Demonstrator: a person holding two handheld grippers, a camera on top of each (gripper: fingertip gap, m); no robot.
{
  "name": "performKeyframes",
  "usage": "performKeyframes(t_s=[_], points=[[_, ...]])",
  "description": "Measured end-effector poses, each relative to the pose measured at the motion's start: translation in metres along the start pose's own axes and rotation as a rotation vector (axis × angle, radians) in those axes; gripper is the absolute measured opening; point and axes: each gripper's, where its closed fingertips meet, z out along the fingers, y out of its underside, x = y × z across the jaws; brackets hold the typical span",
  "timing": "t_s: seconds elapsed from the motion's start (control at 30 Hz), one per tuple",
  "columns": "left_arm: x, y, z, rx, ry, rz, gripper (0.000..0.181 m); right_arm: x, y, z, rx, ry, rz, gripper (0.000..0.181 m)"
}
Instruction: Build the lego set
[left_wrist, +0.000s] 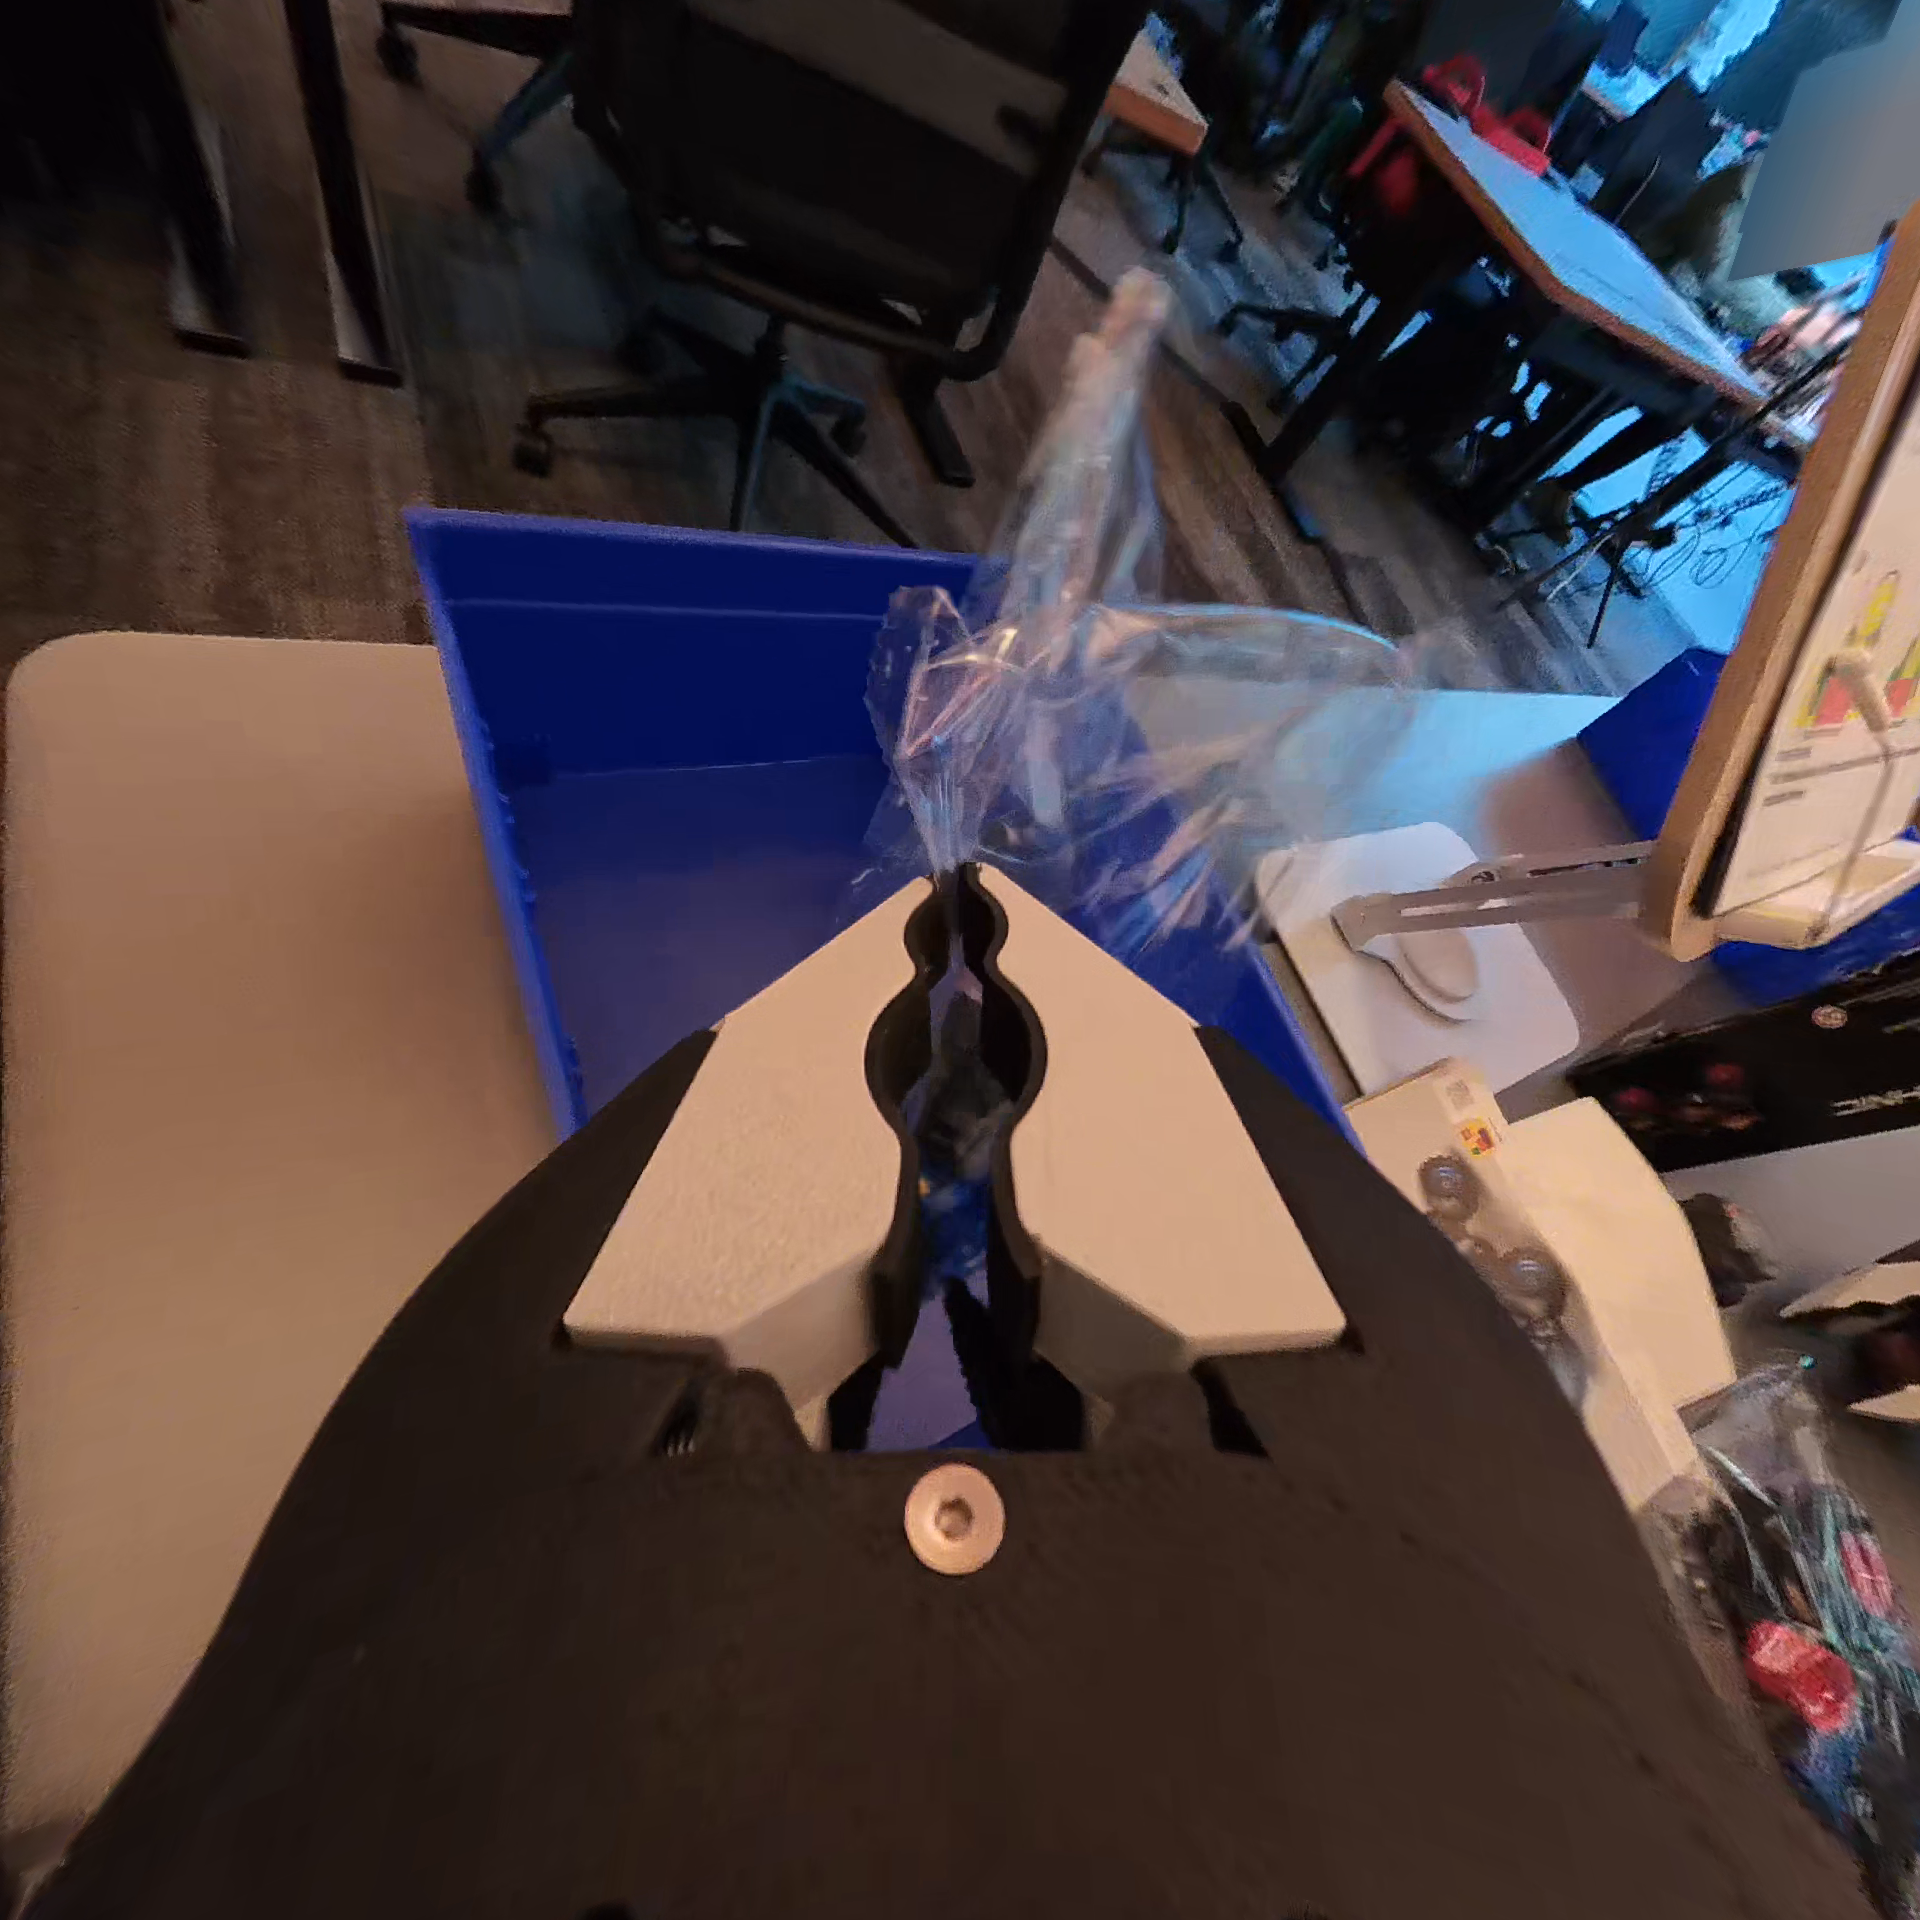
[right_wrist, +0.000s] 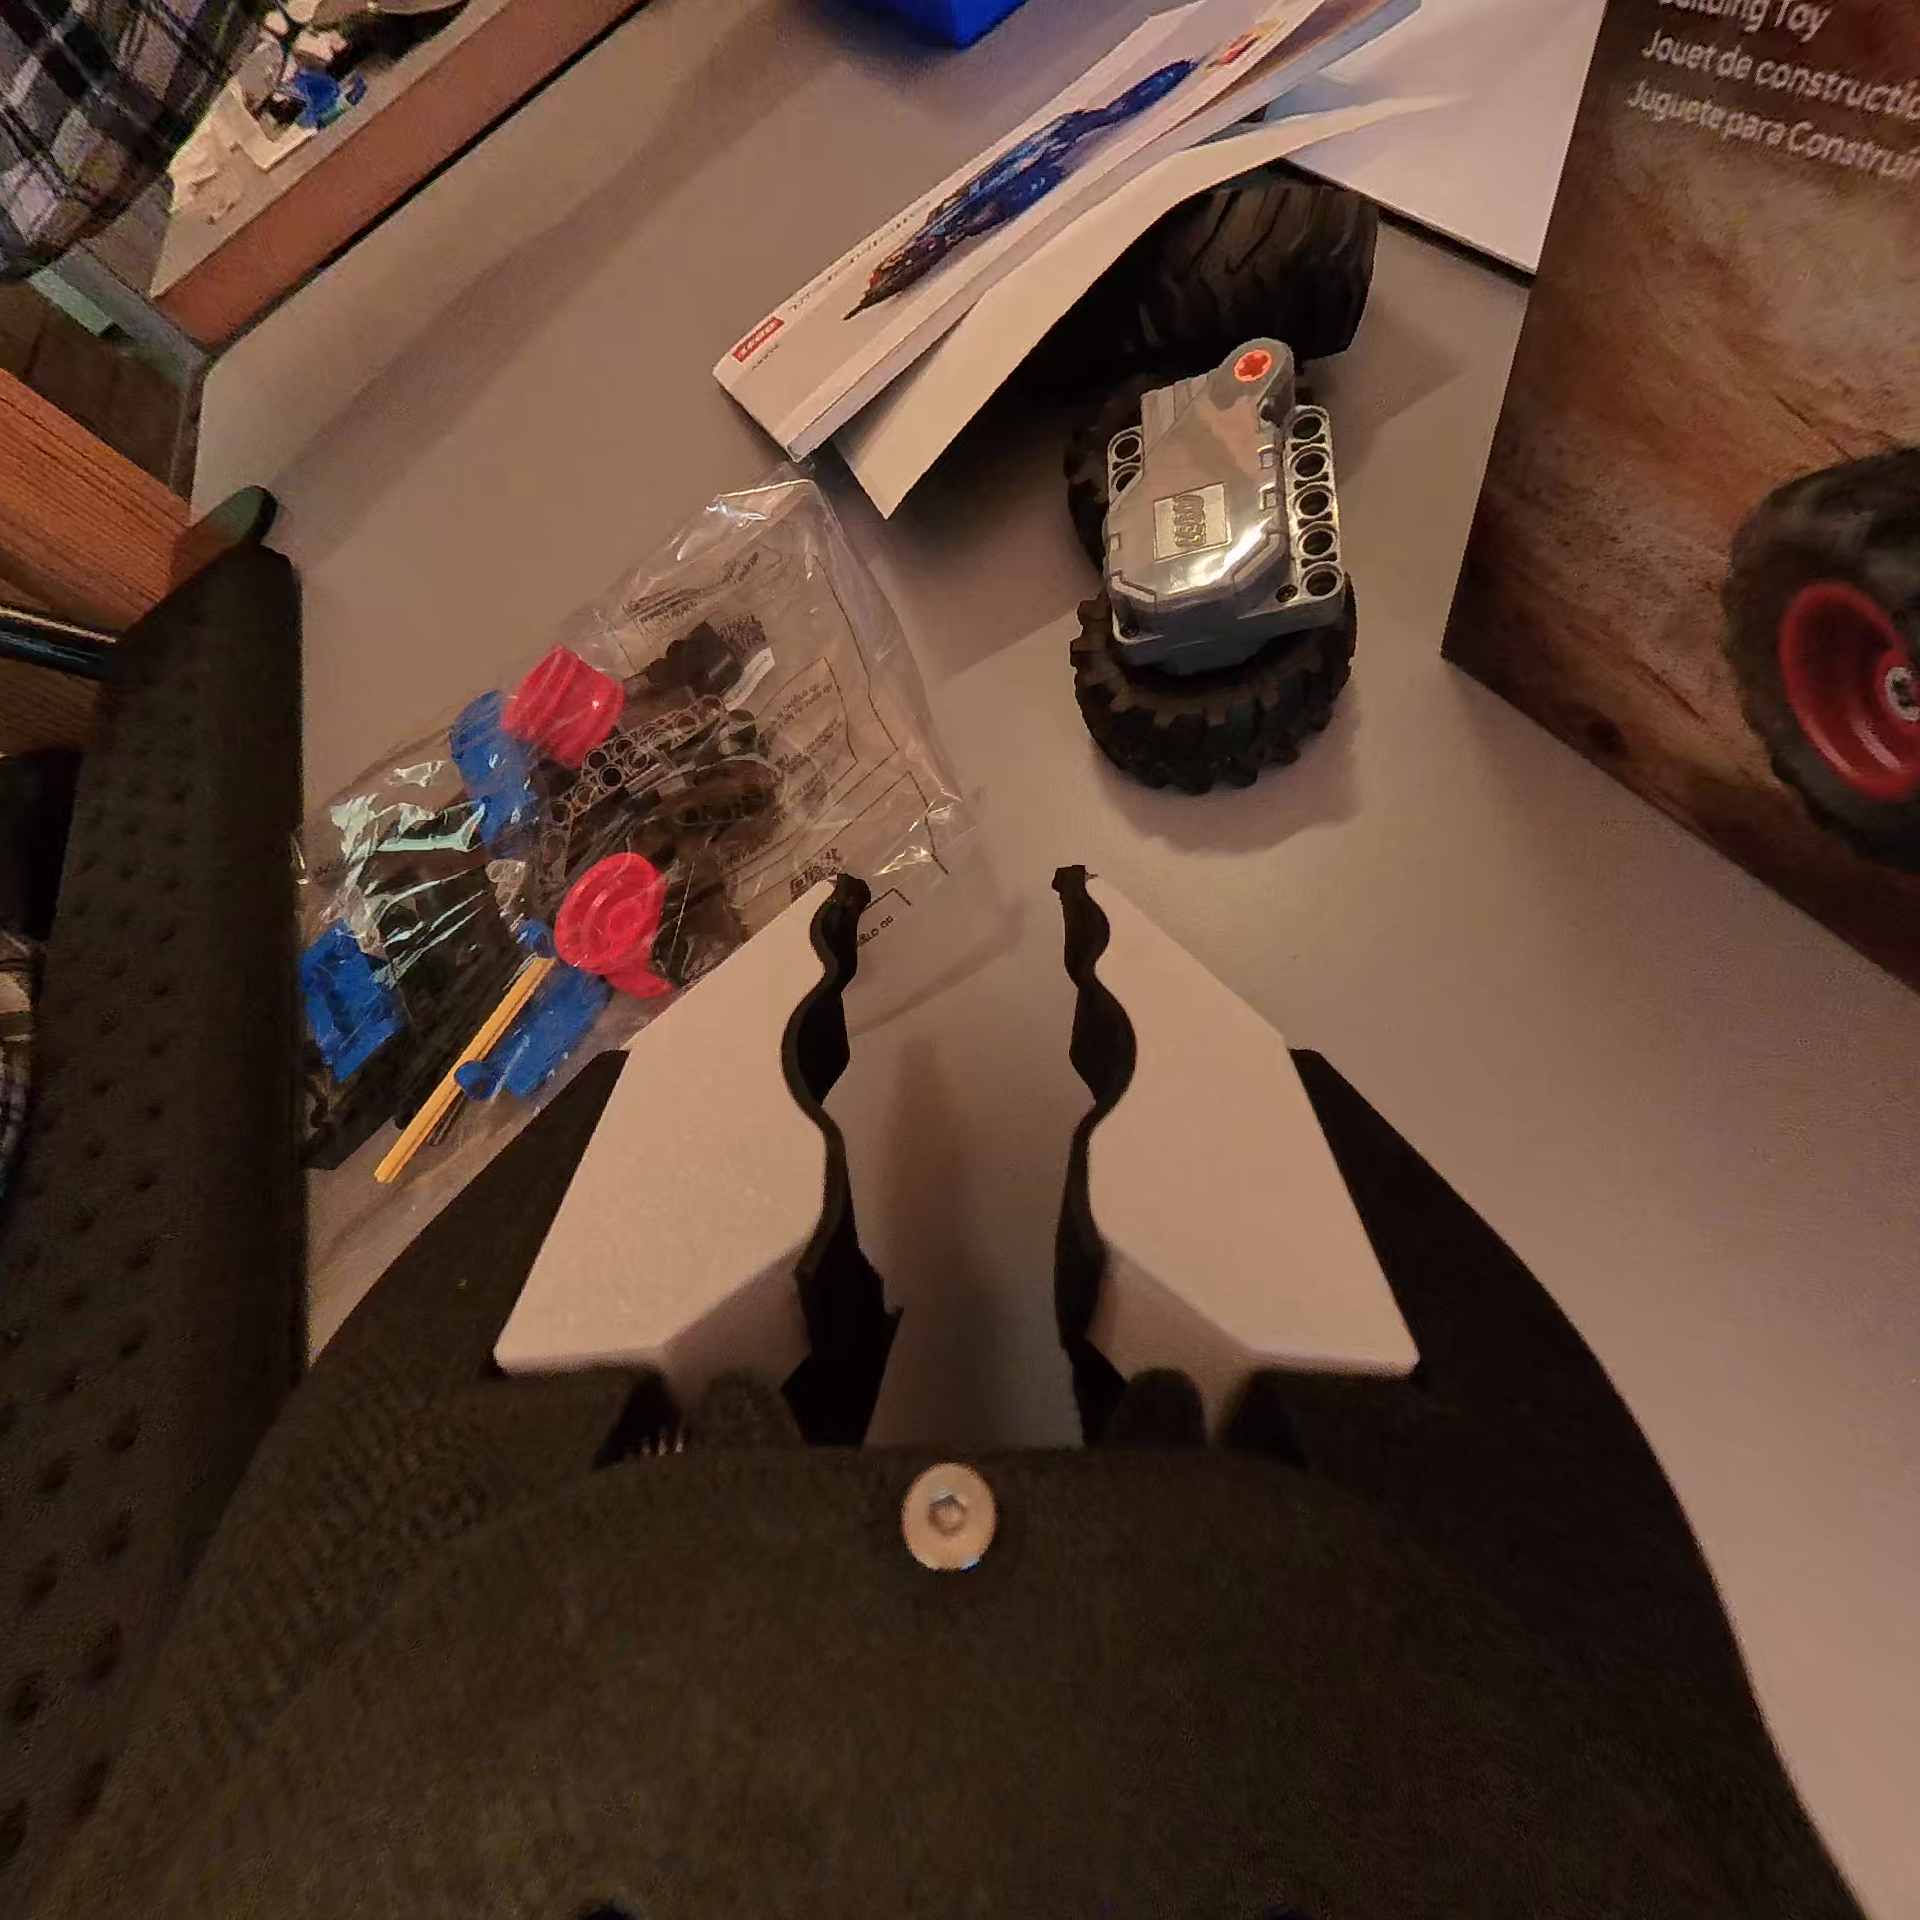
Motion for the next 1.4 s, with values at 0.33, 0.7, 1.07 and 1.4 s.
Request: performKeyframes(t_s=[0.33,0.7,1.07,1.4], points=[[-0.023,-0.016,-0.005,0.038,-0.134,0.100,0.043,-0.001,0.000,-0.002,-0.002,-0.002,-0.006,0.037],[0.186,0.069,-0.029,-0.138,0.203,0.641,0.074,-0.004,0.001,0.000,-0.013,-0.012,-0.017,0.037],[0.362,0.361,0.000,-0.818,0.566,0.606,0.079,-0.007,-0.003,-0.006,0.002,-0.008,-0.033,0.037],[0.370,0.385,0.012,-0.717,0.440,0.680,0.028,-0.014,-0.004,-0.003,-0.002,-0.031,-0.050,0.037]])
